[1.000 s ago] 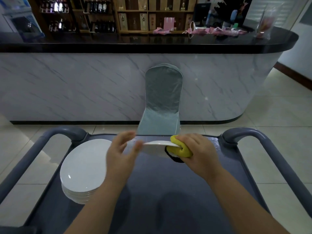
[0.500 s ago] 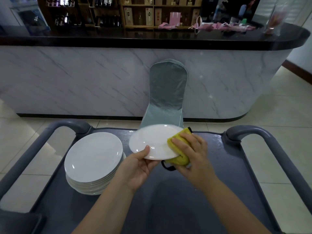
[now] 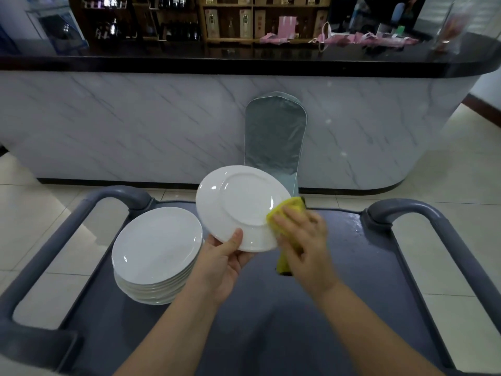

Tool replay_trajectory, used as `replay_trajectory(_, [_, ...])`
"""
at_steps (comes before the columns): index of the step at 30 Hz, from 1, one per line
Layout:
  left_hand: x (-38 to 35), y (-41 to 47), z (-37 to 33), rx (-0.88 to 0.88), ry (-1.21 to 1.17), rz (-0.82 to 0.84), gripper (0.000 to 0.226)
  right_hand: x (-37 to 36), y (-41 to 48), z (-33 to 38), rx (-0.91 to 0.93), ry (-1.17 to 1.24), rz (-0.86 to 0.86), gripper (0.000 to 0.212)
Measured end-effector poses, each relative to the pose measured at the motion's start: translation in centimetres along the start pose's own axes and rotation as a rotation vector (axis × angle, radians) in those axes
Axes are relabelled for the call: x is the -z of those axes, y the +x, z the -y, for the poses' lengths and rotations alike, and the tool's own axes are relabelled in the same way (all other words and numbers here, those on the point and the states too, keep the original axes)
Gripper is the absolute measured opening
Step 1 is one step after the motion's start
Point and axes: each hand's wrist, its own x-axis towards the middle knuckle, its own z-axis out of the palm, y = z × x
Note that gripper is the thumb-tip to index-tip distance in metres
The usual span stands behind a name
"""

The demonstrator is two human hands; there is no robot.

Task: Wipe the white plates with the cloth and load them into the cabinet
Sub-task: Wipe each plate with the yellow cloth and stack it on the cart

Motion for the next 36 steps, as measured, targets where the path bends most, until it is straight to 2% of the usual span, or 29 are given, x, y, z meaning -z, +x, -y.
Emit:
replay_trajectory(1, [0.0,0.1,0.0,0.003,-0.009,-0.002,0.051,-0.6,-1.2,0.8,0.088,-0.012,0.019,0.030])
replay_trajectory(3, [0.1,0.1,0.5,0.018,-0.020,0.006,0.047,-0.9,-2.9,1.2,0.141,-0.026,0.049,0.029])
replay_trajectory(8, [1.3,-0.6,1.4,0.073,-0.041,0.024,0.040,2.4,-0.9,-1.1,-0.173,-0.013,-0.014,0.034])
replay_trajectory(9, [1.3,-0.7,1.4,0.083,-0.053,0.029,0.041,2.5,-0.9,-0.8,-0.147,-0.030,-0.012,0.031])
replay_trajectory(13, [0.6,-0.5,1.6,0.098,-0.063,0.033,0.042,0.9,-3.8,2.8,0.141,-0.061,0.079,0.031])
replay_trajectory(17, [0.6,-0.9,1.9,0.118,-0.006,0.115,0.043,1.2,-4.9,3.6,0.108,-0.152,0.053,0.044])
replay_trajectory(23, [0.3,-1.3,1.1,0.024,0.129,0.215,0.038,1.2,-3.9,2.8,0.136,-0.040,0.035,0.030])
replay_trajectory(25, [0.7,-1.6,0.5,-0.004,0.131,0.187,0.045,1.8,-3.1,1.4,0.035,-0.001,-0.009,0.029])
replay_trajectory(27, [1.3,-1.8,-0.1,-0.020,0.158,0.170,0.058,2.7,-1.5,0.1,-0.235,0.093,-0.080,0.031])
replay_trajectory(28, [1.6,-1.9,-0.4,-0.027,0.169,0.175,0.061,2.9,-0.8,-0.2,-0.304,0.105,-0.090,0.033])
replay_trajectory(29, [1.7,-2.0,-0.5,-0.037,0.169,0.176,0.061,2.9,-0.4,0.2,-0.291,0.096,-0.084,0.034])
replay_trajectory(33, [1.4,-1.9,-0.4,-0.054,0.136,0.151,0.056,0.2,-2.8,3.9,0.098,-0.026,0.010,0.027])
replay_trajectory(36, [1.6,-2.0,-0.1,-0.031,0.156,0.152,0.059,0.6,-3.5,2.9,0.117,-0.010,0.007,0.030])
